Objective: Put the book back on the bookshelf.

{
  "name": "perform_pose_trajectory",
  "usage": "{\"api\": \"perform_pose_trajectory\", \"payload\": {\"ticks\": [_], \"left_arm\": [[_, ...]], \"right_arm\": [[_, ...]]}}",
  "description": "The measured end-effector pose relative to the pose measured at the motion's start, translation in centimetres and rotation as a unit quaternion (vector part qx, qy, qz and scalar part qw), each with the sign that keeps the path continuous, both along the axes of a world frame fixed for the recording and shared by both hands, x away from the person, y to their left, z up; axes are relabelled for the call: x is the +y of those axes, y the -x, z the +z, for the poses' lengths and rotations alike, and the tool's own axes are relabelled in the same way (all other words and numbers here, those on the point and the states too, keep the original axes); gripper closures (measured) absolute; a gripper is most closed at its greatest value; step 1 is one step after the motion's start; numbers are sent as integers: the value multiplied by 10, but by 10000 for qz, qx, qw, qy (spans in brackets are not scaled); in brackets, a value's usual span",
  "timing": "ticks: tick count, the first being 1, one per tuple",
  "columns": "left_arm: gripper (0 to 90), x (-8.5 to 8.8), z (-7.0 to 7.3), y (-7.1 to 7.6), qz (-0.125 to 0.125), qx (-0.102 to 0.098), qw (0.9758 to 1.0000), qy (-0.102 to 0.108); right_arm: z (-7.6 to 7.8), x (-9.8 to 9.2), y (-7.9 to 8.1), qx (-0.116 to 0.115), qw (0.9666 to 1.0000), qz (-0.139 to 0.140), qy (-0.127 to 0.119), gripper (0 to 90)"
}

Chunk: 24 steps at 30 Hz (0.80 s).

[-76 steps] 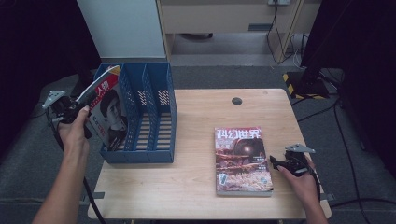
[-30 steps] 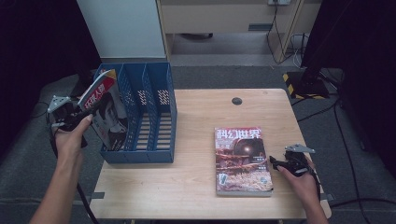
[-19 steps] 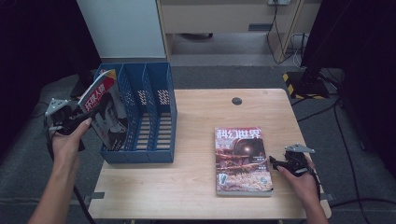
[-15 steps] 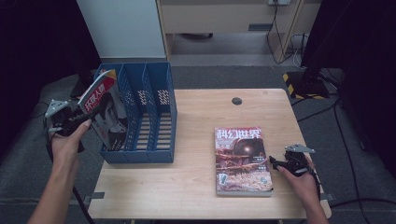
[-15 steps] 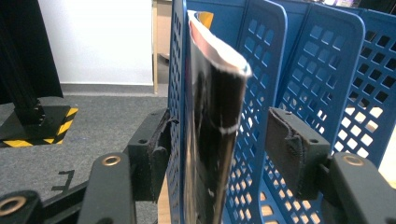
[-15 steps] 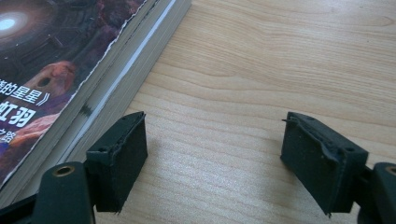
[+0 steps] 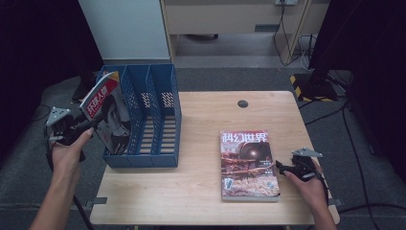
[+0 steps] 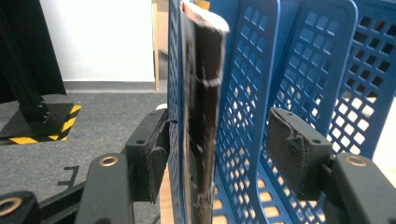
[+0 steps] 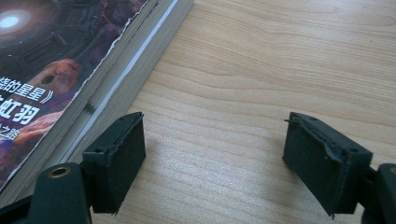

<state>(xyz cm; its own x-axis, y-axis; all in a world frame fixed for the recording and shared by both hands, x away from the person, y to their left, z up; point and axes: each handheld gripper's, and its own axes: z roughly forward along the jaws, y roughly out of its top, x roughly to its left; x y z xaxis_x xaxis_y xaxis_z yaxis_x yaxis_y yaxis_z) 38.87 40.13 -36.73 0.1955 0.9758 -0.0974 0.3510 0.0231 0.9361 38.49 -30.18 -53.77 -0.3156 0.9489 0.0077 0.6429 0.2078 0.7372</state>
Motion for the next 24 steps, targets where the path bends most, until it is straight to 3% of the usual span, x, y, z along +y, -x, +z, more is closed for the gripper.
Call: {"api": "perform_pose_trajectory", "payload": {"ticks": [14, 19, 24], "left_arm": [[397, -1, -17, 18, -74, 161, 9998, 25], [397, 1, -23, 25, 7, 321, 9994, -103], [397, 3, -26, 31, -40, 329, 9994, -61]], "right_arm": [[0, 0, 0, -1, 10000, 47, 18, 194], [0, 0, 0, -2, 10000, 47, 19, 193], [0, 0, 0, 0, 10000, 50, 17, 192]]}}
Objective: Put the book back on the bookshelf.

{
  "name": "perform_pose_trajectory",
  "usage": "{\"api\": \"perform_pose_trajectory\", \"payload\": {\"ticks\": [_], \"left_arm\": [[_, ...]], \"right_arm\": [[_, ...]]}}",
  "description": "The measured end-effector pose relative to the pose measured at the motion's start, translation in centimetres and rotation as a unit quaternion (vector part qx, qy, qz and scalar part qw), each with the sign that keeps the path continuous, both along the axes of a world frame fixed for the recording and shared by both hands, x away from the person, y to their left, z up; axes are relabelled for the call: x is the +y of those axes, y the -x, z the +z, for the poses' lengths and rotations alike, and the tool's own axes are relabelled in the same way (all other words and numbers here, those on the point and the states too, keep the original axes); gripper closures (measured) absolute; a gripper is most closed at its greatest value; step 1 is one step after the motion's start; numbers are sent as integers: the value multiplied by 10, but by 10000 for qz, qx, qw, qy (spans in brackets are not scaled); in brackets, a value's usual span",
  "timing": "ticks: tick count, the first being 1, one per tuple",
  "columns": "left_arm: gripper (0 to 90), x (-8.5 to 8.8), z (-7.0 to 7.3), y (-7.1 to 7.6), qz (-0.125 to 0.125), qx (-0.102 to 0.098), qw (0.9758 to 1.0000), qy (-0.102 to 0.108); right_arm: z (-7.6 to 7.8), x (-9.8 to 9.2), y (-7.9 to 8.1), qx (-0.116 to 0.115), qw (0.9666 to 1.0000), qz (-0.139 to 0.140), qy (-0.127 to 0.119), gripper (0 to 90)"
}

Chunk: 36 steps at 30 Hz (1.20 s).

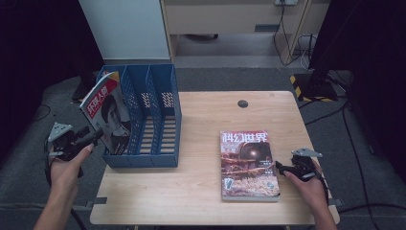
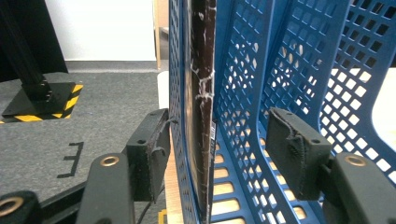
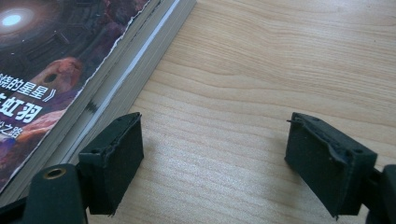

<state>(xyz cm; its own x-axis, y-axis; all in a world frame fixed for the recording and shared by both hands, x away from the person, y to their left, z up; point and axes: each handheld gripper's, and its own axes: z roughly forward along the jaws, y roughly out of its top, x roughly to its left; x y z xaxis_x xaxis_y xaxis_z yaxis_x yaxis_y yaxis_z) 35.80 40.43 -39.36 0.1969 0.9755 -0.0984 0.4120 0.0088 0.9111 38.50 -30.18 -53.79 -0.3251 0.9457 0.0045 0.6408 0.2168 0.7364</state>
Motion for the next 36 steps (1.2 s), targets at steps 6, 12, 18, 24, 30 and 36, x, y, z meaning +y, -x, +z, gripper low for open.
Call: {"api": "perform_pose_trajectory", "payload": {"ticks": [6, 12, 18, 24, 30, 36], "left_arm": [[395, -5, -1, 6, -151, 9, 9999, 10], [388, -19, 0, 10, -426, 22, 9990, -106], [364, -33, 2, 11, -696, 100, 9970, -325], [302, -47, 1, 11, -974, 329, 9930, -589], [268, -61, 2, 10, -1260, 416, 9885, -722], [256, -75, 2, 5, -1429, 505, 9857, -734]], "right_arm": [[0, 0, 0, 17, 10000, 21, -1, 188], [0, 0, 0, 51, 10000, 5, -28, 173], [0, 0, 0, 51, 10000, 18, -20, 165], [0, 0, 0, 52, 10000, 19, -22, 165], [0, 0, 0, 51, 10000, 21, -19, 165], [0, 0, 0, 51, 10000, 20, -18, 165]]}}
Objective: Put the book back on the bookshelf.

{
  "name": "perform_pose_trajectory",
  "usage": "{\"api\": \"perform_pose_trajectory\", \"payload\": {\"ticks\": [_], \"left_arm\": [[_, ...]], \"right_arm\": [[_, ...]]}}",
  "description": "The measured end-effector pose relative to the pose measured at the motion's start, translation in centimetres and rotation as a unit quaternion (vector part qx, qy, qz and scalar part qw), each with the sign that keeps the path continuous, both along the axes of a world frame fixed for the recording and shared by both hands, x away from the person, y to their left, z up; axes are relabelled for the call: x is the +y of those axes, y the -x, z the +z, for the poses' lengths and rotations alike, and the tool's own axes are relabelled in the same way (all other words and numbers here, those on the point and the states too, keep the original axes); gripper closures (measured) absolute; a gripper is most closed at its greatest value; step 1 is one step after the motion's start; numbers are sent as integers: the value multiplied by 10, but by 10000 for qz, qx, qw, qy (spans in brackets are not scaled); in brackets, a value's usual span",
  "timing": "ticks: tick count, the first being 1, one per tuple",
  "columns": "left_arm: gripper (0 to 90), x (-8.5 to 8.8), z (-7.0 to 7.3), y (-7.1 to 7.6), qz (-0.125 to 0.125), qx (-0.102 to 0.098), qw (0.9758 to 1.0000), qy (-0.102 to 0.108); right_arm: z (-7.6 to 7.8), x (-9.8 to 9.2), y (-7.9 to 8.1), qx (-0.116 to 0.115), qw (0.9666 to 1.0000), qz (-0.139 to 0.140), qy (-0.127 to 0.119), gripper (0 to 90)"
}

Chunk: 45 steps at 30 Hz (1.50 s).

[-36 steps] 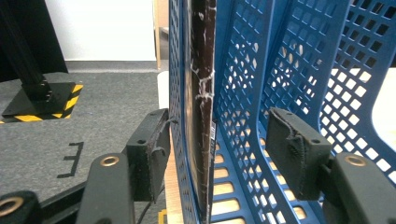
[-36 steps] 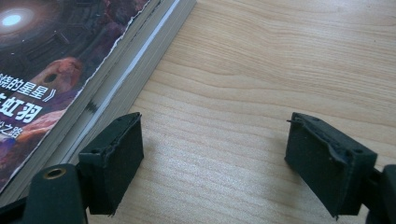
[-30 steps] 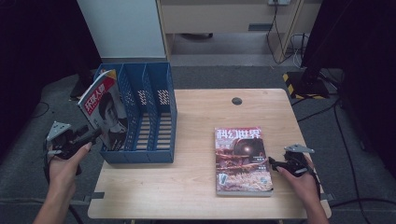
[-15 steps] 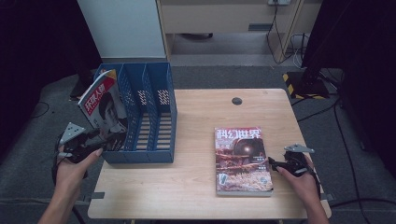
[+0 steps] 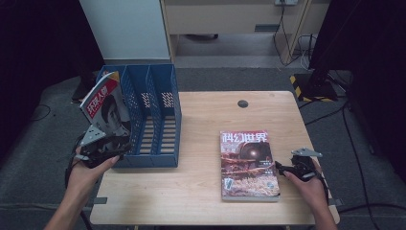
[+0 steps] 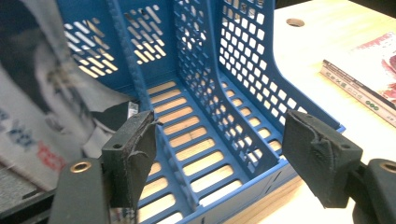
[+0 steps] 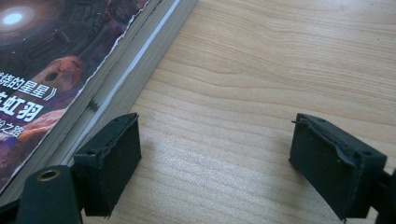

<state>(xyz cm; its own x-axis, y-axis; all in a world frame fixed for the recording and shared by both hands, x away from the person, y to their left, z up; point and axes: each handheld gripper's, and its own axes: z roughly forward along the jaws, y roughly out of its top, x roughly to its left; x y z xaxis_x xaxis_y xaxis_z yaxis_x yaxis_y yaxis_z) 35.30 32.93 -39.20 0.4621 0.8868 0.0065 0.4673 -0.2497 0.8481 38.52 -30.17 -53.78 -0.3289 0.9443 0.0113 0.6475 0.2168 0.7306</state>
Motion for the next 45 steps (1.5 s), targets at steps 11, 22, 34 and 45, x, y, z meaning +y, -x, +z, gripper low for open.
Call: {"api": "perform_pose_trajectory", "payload": {"ticks": [11, 22, 34, 45], "left_arm": [[243, -32, 0, -13, -312, 157, 9993, -155], [236, -77, -3, -24, -634, 290, 9975, -117], [239, -132, -15, -37, -919, 508, 9944, 70], [232, -215, -35, -39, -1419, 679, 9875, 92]], "right_arm": [[0, 1, 0, 3, 10000, -19, -17, 159], [2, -3, 1, -53, 10000, -62, 21, 221], [32, 2, 7, -663, 9978, 31, 67, 539], [49, 28, -12, -675, 9960, 578, -115, 479]]}}
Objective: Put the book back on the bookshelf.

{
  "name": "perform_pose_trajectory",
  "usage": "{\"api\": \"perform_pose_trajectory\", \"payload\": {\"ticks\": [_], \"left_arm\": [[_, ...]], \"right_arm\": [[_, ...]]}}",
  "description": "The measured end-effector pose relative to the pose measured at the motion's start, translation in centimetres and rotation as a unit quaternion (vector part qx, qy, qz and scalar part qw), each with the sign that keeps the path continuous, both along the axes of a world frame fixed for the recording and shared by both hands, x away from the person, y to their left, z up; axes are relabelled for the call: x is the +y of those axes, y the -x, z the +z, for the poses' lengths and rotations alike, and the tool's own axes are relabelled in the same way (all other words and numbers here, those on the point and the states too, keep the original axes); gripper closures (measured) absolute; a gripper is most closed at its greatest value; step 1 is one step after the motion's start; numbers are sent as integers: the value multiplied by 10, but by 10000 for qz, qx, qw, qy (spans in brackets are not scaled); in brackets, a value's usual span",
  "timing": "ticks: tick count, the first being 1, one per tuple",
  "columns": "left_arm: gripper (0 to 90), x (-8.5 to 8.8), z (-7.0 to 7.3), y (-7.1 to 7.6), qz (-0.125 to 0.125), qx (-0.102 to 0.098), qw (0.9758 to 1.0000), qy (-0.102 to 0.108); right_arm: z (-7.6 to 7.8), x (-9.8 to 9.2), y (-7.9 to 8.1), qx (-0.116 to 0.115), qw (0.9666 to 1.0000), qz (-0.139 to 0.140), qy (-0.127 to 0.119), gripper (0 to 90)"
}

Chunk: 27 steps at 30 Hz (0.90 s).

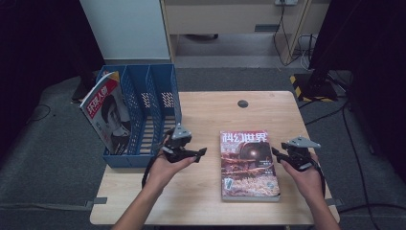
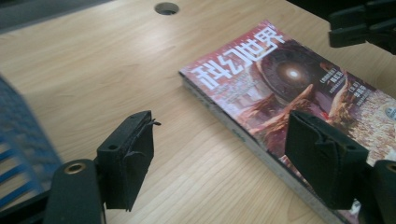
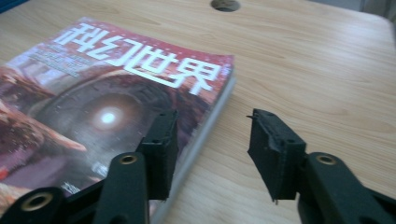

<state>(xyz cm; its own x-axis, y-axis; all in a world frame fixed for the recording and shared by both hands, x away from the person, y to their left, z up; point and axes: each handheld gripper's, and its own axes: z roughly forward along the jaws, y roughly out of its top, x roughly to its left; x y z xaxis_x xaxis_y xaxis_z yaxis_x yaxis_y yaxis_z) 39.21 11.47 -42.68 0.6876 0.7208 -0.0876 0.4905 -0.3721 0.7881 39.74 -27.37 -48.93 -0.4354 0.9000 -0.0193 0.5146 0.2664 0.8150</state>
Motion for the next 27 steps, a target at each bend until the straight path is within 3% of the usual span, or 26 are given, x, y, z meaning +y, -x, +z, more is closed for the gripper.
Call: {"api": "perform_pose_trajectory", "payload": {"ticks": [4, 8, 11, 17, 22, 27], "left_arm": [[226, -21, -16, -3, -44, 184, 9998, -90], [215, -37, -34, -3, -199, 391, 9989, -174], [213, -42, -45, 0, -275, 427, 9984, -235], [215, -41, -63, 6, -339, 515, 9981, -62], [217, -37, -65, 7, -269, 596, 9978, 72], [218, -45, -69, 9, -351, 559, 9977, -153]], "right_arm": [[-9, 7, 0, 5, 9996, 170, -232, 387], [-16, 13, 9, 275, 9983, 376, -340, 286], [-18, 16, 15, 310, 9980, 403, -383, 276], [-26, 22, 13, 414, 9972, 417, -462, 286], [-26, 25, 13, 312, 9976, 475, -386, 277], [-25, 28, 10, 267, 9980, 539, -211, 262]]}}
